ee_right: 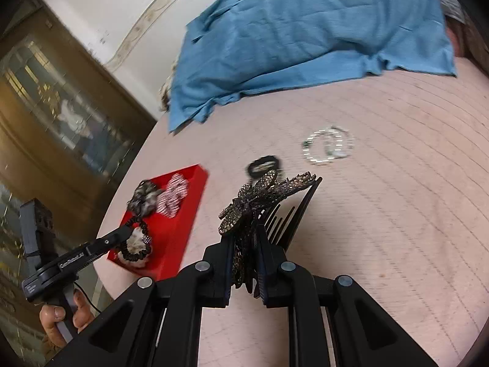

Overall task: Organize jewelry
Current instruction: 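Carry the black hair tie and butterfly clip to the red tray and release both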

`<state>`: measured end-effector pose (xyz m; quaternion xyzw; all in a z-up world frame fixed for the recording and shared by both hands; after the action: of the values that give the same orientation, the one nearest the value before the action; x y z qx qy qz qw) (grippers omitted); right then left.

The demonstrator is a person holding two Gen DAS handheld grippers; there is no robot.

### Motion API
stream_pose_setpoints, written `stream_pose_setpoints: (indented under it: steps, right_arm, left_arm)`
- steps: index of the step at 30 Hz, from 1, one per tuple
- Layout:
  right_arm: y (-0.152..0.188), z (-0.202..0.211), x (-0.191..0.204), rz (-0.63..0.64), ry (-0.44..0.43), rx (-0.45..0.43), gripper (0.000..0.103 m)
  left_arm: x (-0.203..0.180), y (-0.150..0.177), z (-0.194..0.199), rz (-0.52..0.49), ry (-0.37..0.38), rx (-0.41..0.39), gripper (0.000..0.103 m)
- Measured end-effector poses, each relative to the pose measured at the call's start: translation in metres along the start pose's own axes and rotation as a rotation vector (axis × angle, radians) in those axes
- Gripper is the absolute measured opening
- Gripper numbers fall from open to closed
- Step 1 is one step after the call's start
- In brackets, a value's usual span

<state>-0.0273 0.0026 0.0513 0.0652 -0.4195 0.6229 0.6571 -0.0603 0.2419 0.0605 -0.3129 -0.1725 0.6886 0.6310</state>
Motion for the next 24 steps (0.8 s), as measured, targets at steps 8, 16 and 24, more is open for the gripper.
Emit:
stream_pose_setpoints:
  steps: [8,16,24]
  right_arm:
    - [0.015,-0.036,0.064,0.096,-0.057,0.097,0.015]
    - [0.024,-0.082,0.119,0.158,-0.125,0.201,0.015]
    - [0.040,-0.145,0.151,0.191,-0.129,0.310,0.015]
  left_arm:
    - [0.044,0.022,-0.003,0.095,-0.025,0.020,0.006]
    - [0.063,0.032,-0.008,0.117,-0.058,0.034,0.006]
    - [0.068,0.046,-0.011,0.112,-0.048,0.049,0.006]
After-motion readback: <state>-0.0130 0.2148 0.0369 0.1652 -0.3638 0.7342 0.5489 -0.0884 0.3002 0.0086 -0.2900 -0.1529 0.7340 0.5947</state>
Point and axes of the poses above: each gripper's, at about its wrist camera, not at the fingertips, and z roughly against the way its jaws point, x to its left, y to its underside, the point moved 8 cm from there along -z, roughly the way its jaws point, and after that the axes turned 12 degrees about -z, right-handed, at the moved point
